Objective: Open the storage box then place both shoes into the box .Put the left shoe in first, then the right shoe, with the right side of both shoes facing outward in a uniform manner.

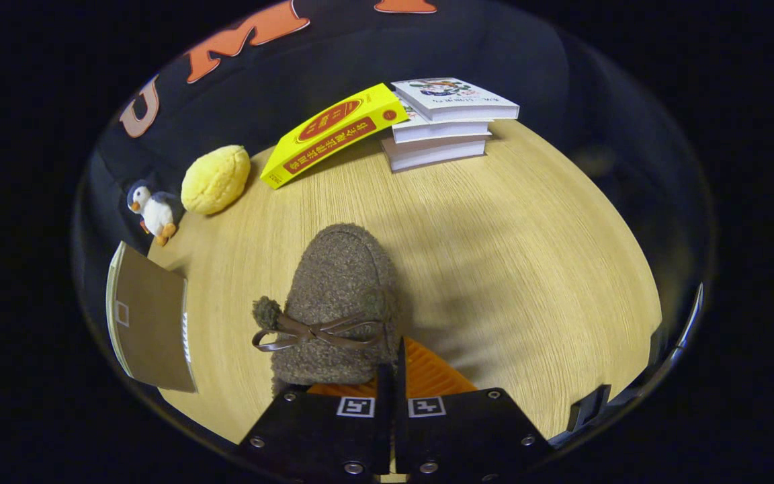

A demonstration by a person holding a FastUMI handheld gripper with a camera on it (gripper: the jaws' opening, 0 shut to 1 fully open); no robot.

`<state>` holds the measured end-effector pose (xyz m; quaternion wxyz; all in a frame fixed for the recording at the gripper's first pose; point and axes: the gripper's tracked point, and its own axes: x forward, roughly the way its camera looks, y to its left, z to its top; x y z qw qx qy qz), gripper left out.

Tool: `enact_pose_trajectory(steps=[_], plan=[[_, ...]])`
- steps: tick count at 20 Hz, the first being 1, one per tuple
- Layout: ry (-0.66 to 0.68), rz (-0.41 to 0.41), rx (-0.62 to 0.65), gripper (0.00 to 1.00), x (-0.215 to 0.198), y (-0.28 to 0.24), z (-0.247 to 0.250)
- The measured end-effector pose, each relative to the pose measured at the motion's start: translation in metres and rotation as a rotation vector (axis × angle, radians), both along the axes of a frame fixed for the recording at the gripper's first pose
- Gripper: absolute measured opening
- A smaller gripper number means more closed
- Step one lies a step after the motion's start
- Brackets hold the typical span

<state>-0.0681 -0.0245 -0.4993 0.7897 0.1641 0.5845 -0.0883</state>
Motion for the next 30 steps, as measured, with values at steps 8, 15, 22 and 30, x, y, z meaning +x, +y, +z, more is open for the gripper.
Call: enact_pose_trajectory(steps=[8, 15, 22, 30], plan=[[-0.078, 0.057, 0.046, 0.04, 0.039, 0.099, 0.112], [-0.16, 0.214, 0.121, 0.04, 0.079, 0.244, 0.176], [-0.139, 0.343, 0.178, 0.04, 0.088, 0.381, 0.179], [-0.023, 0.345, 0.047, 0.04, 0.085, 0.409, 0.112]])
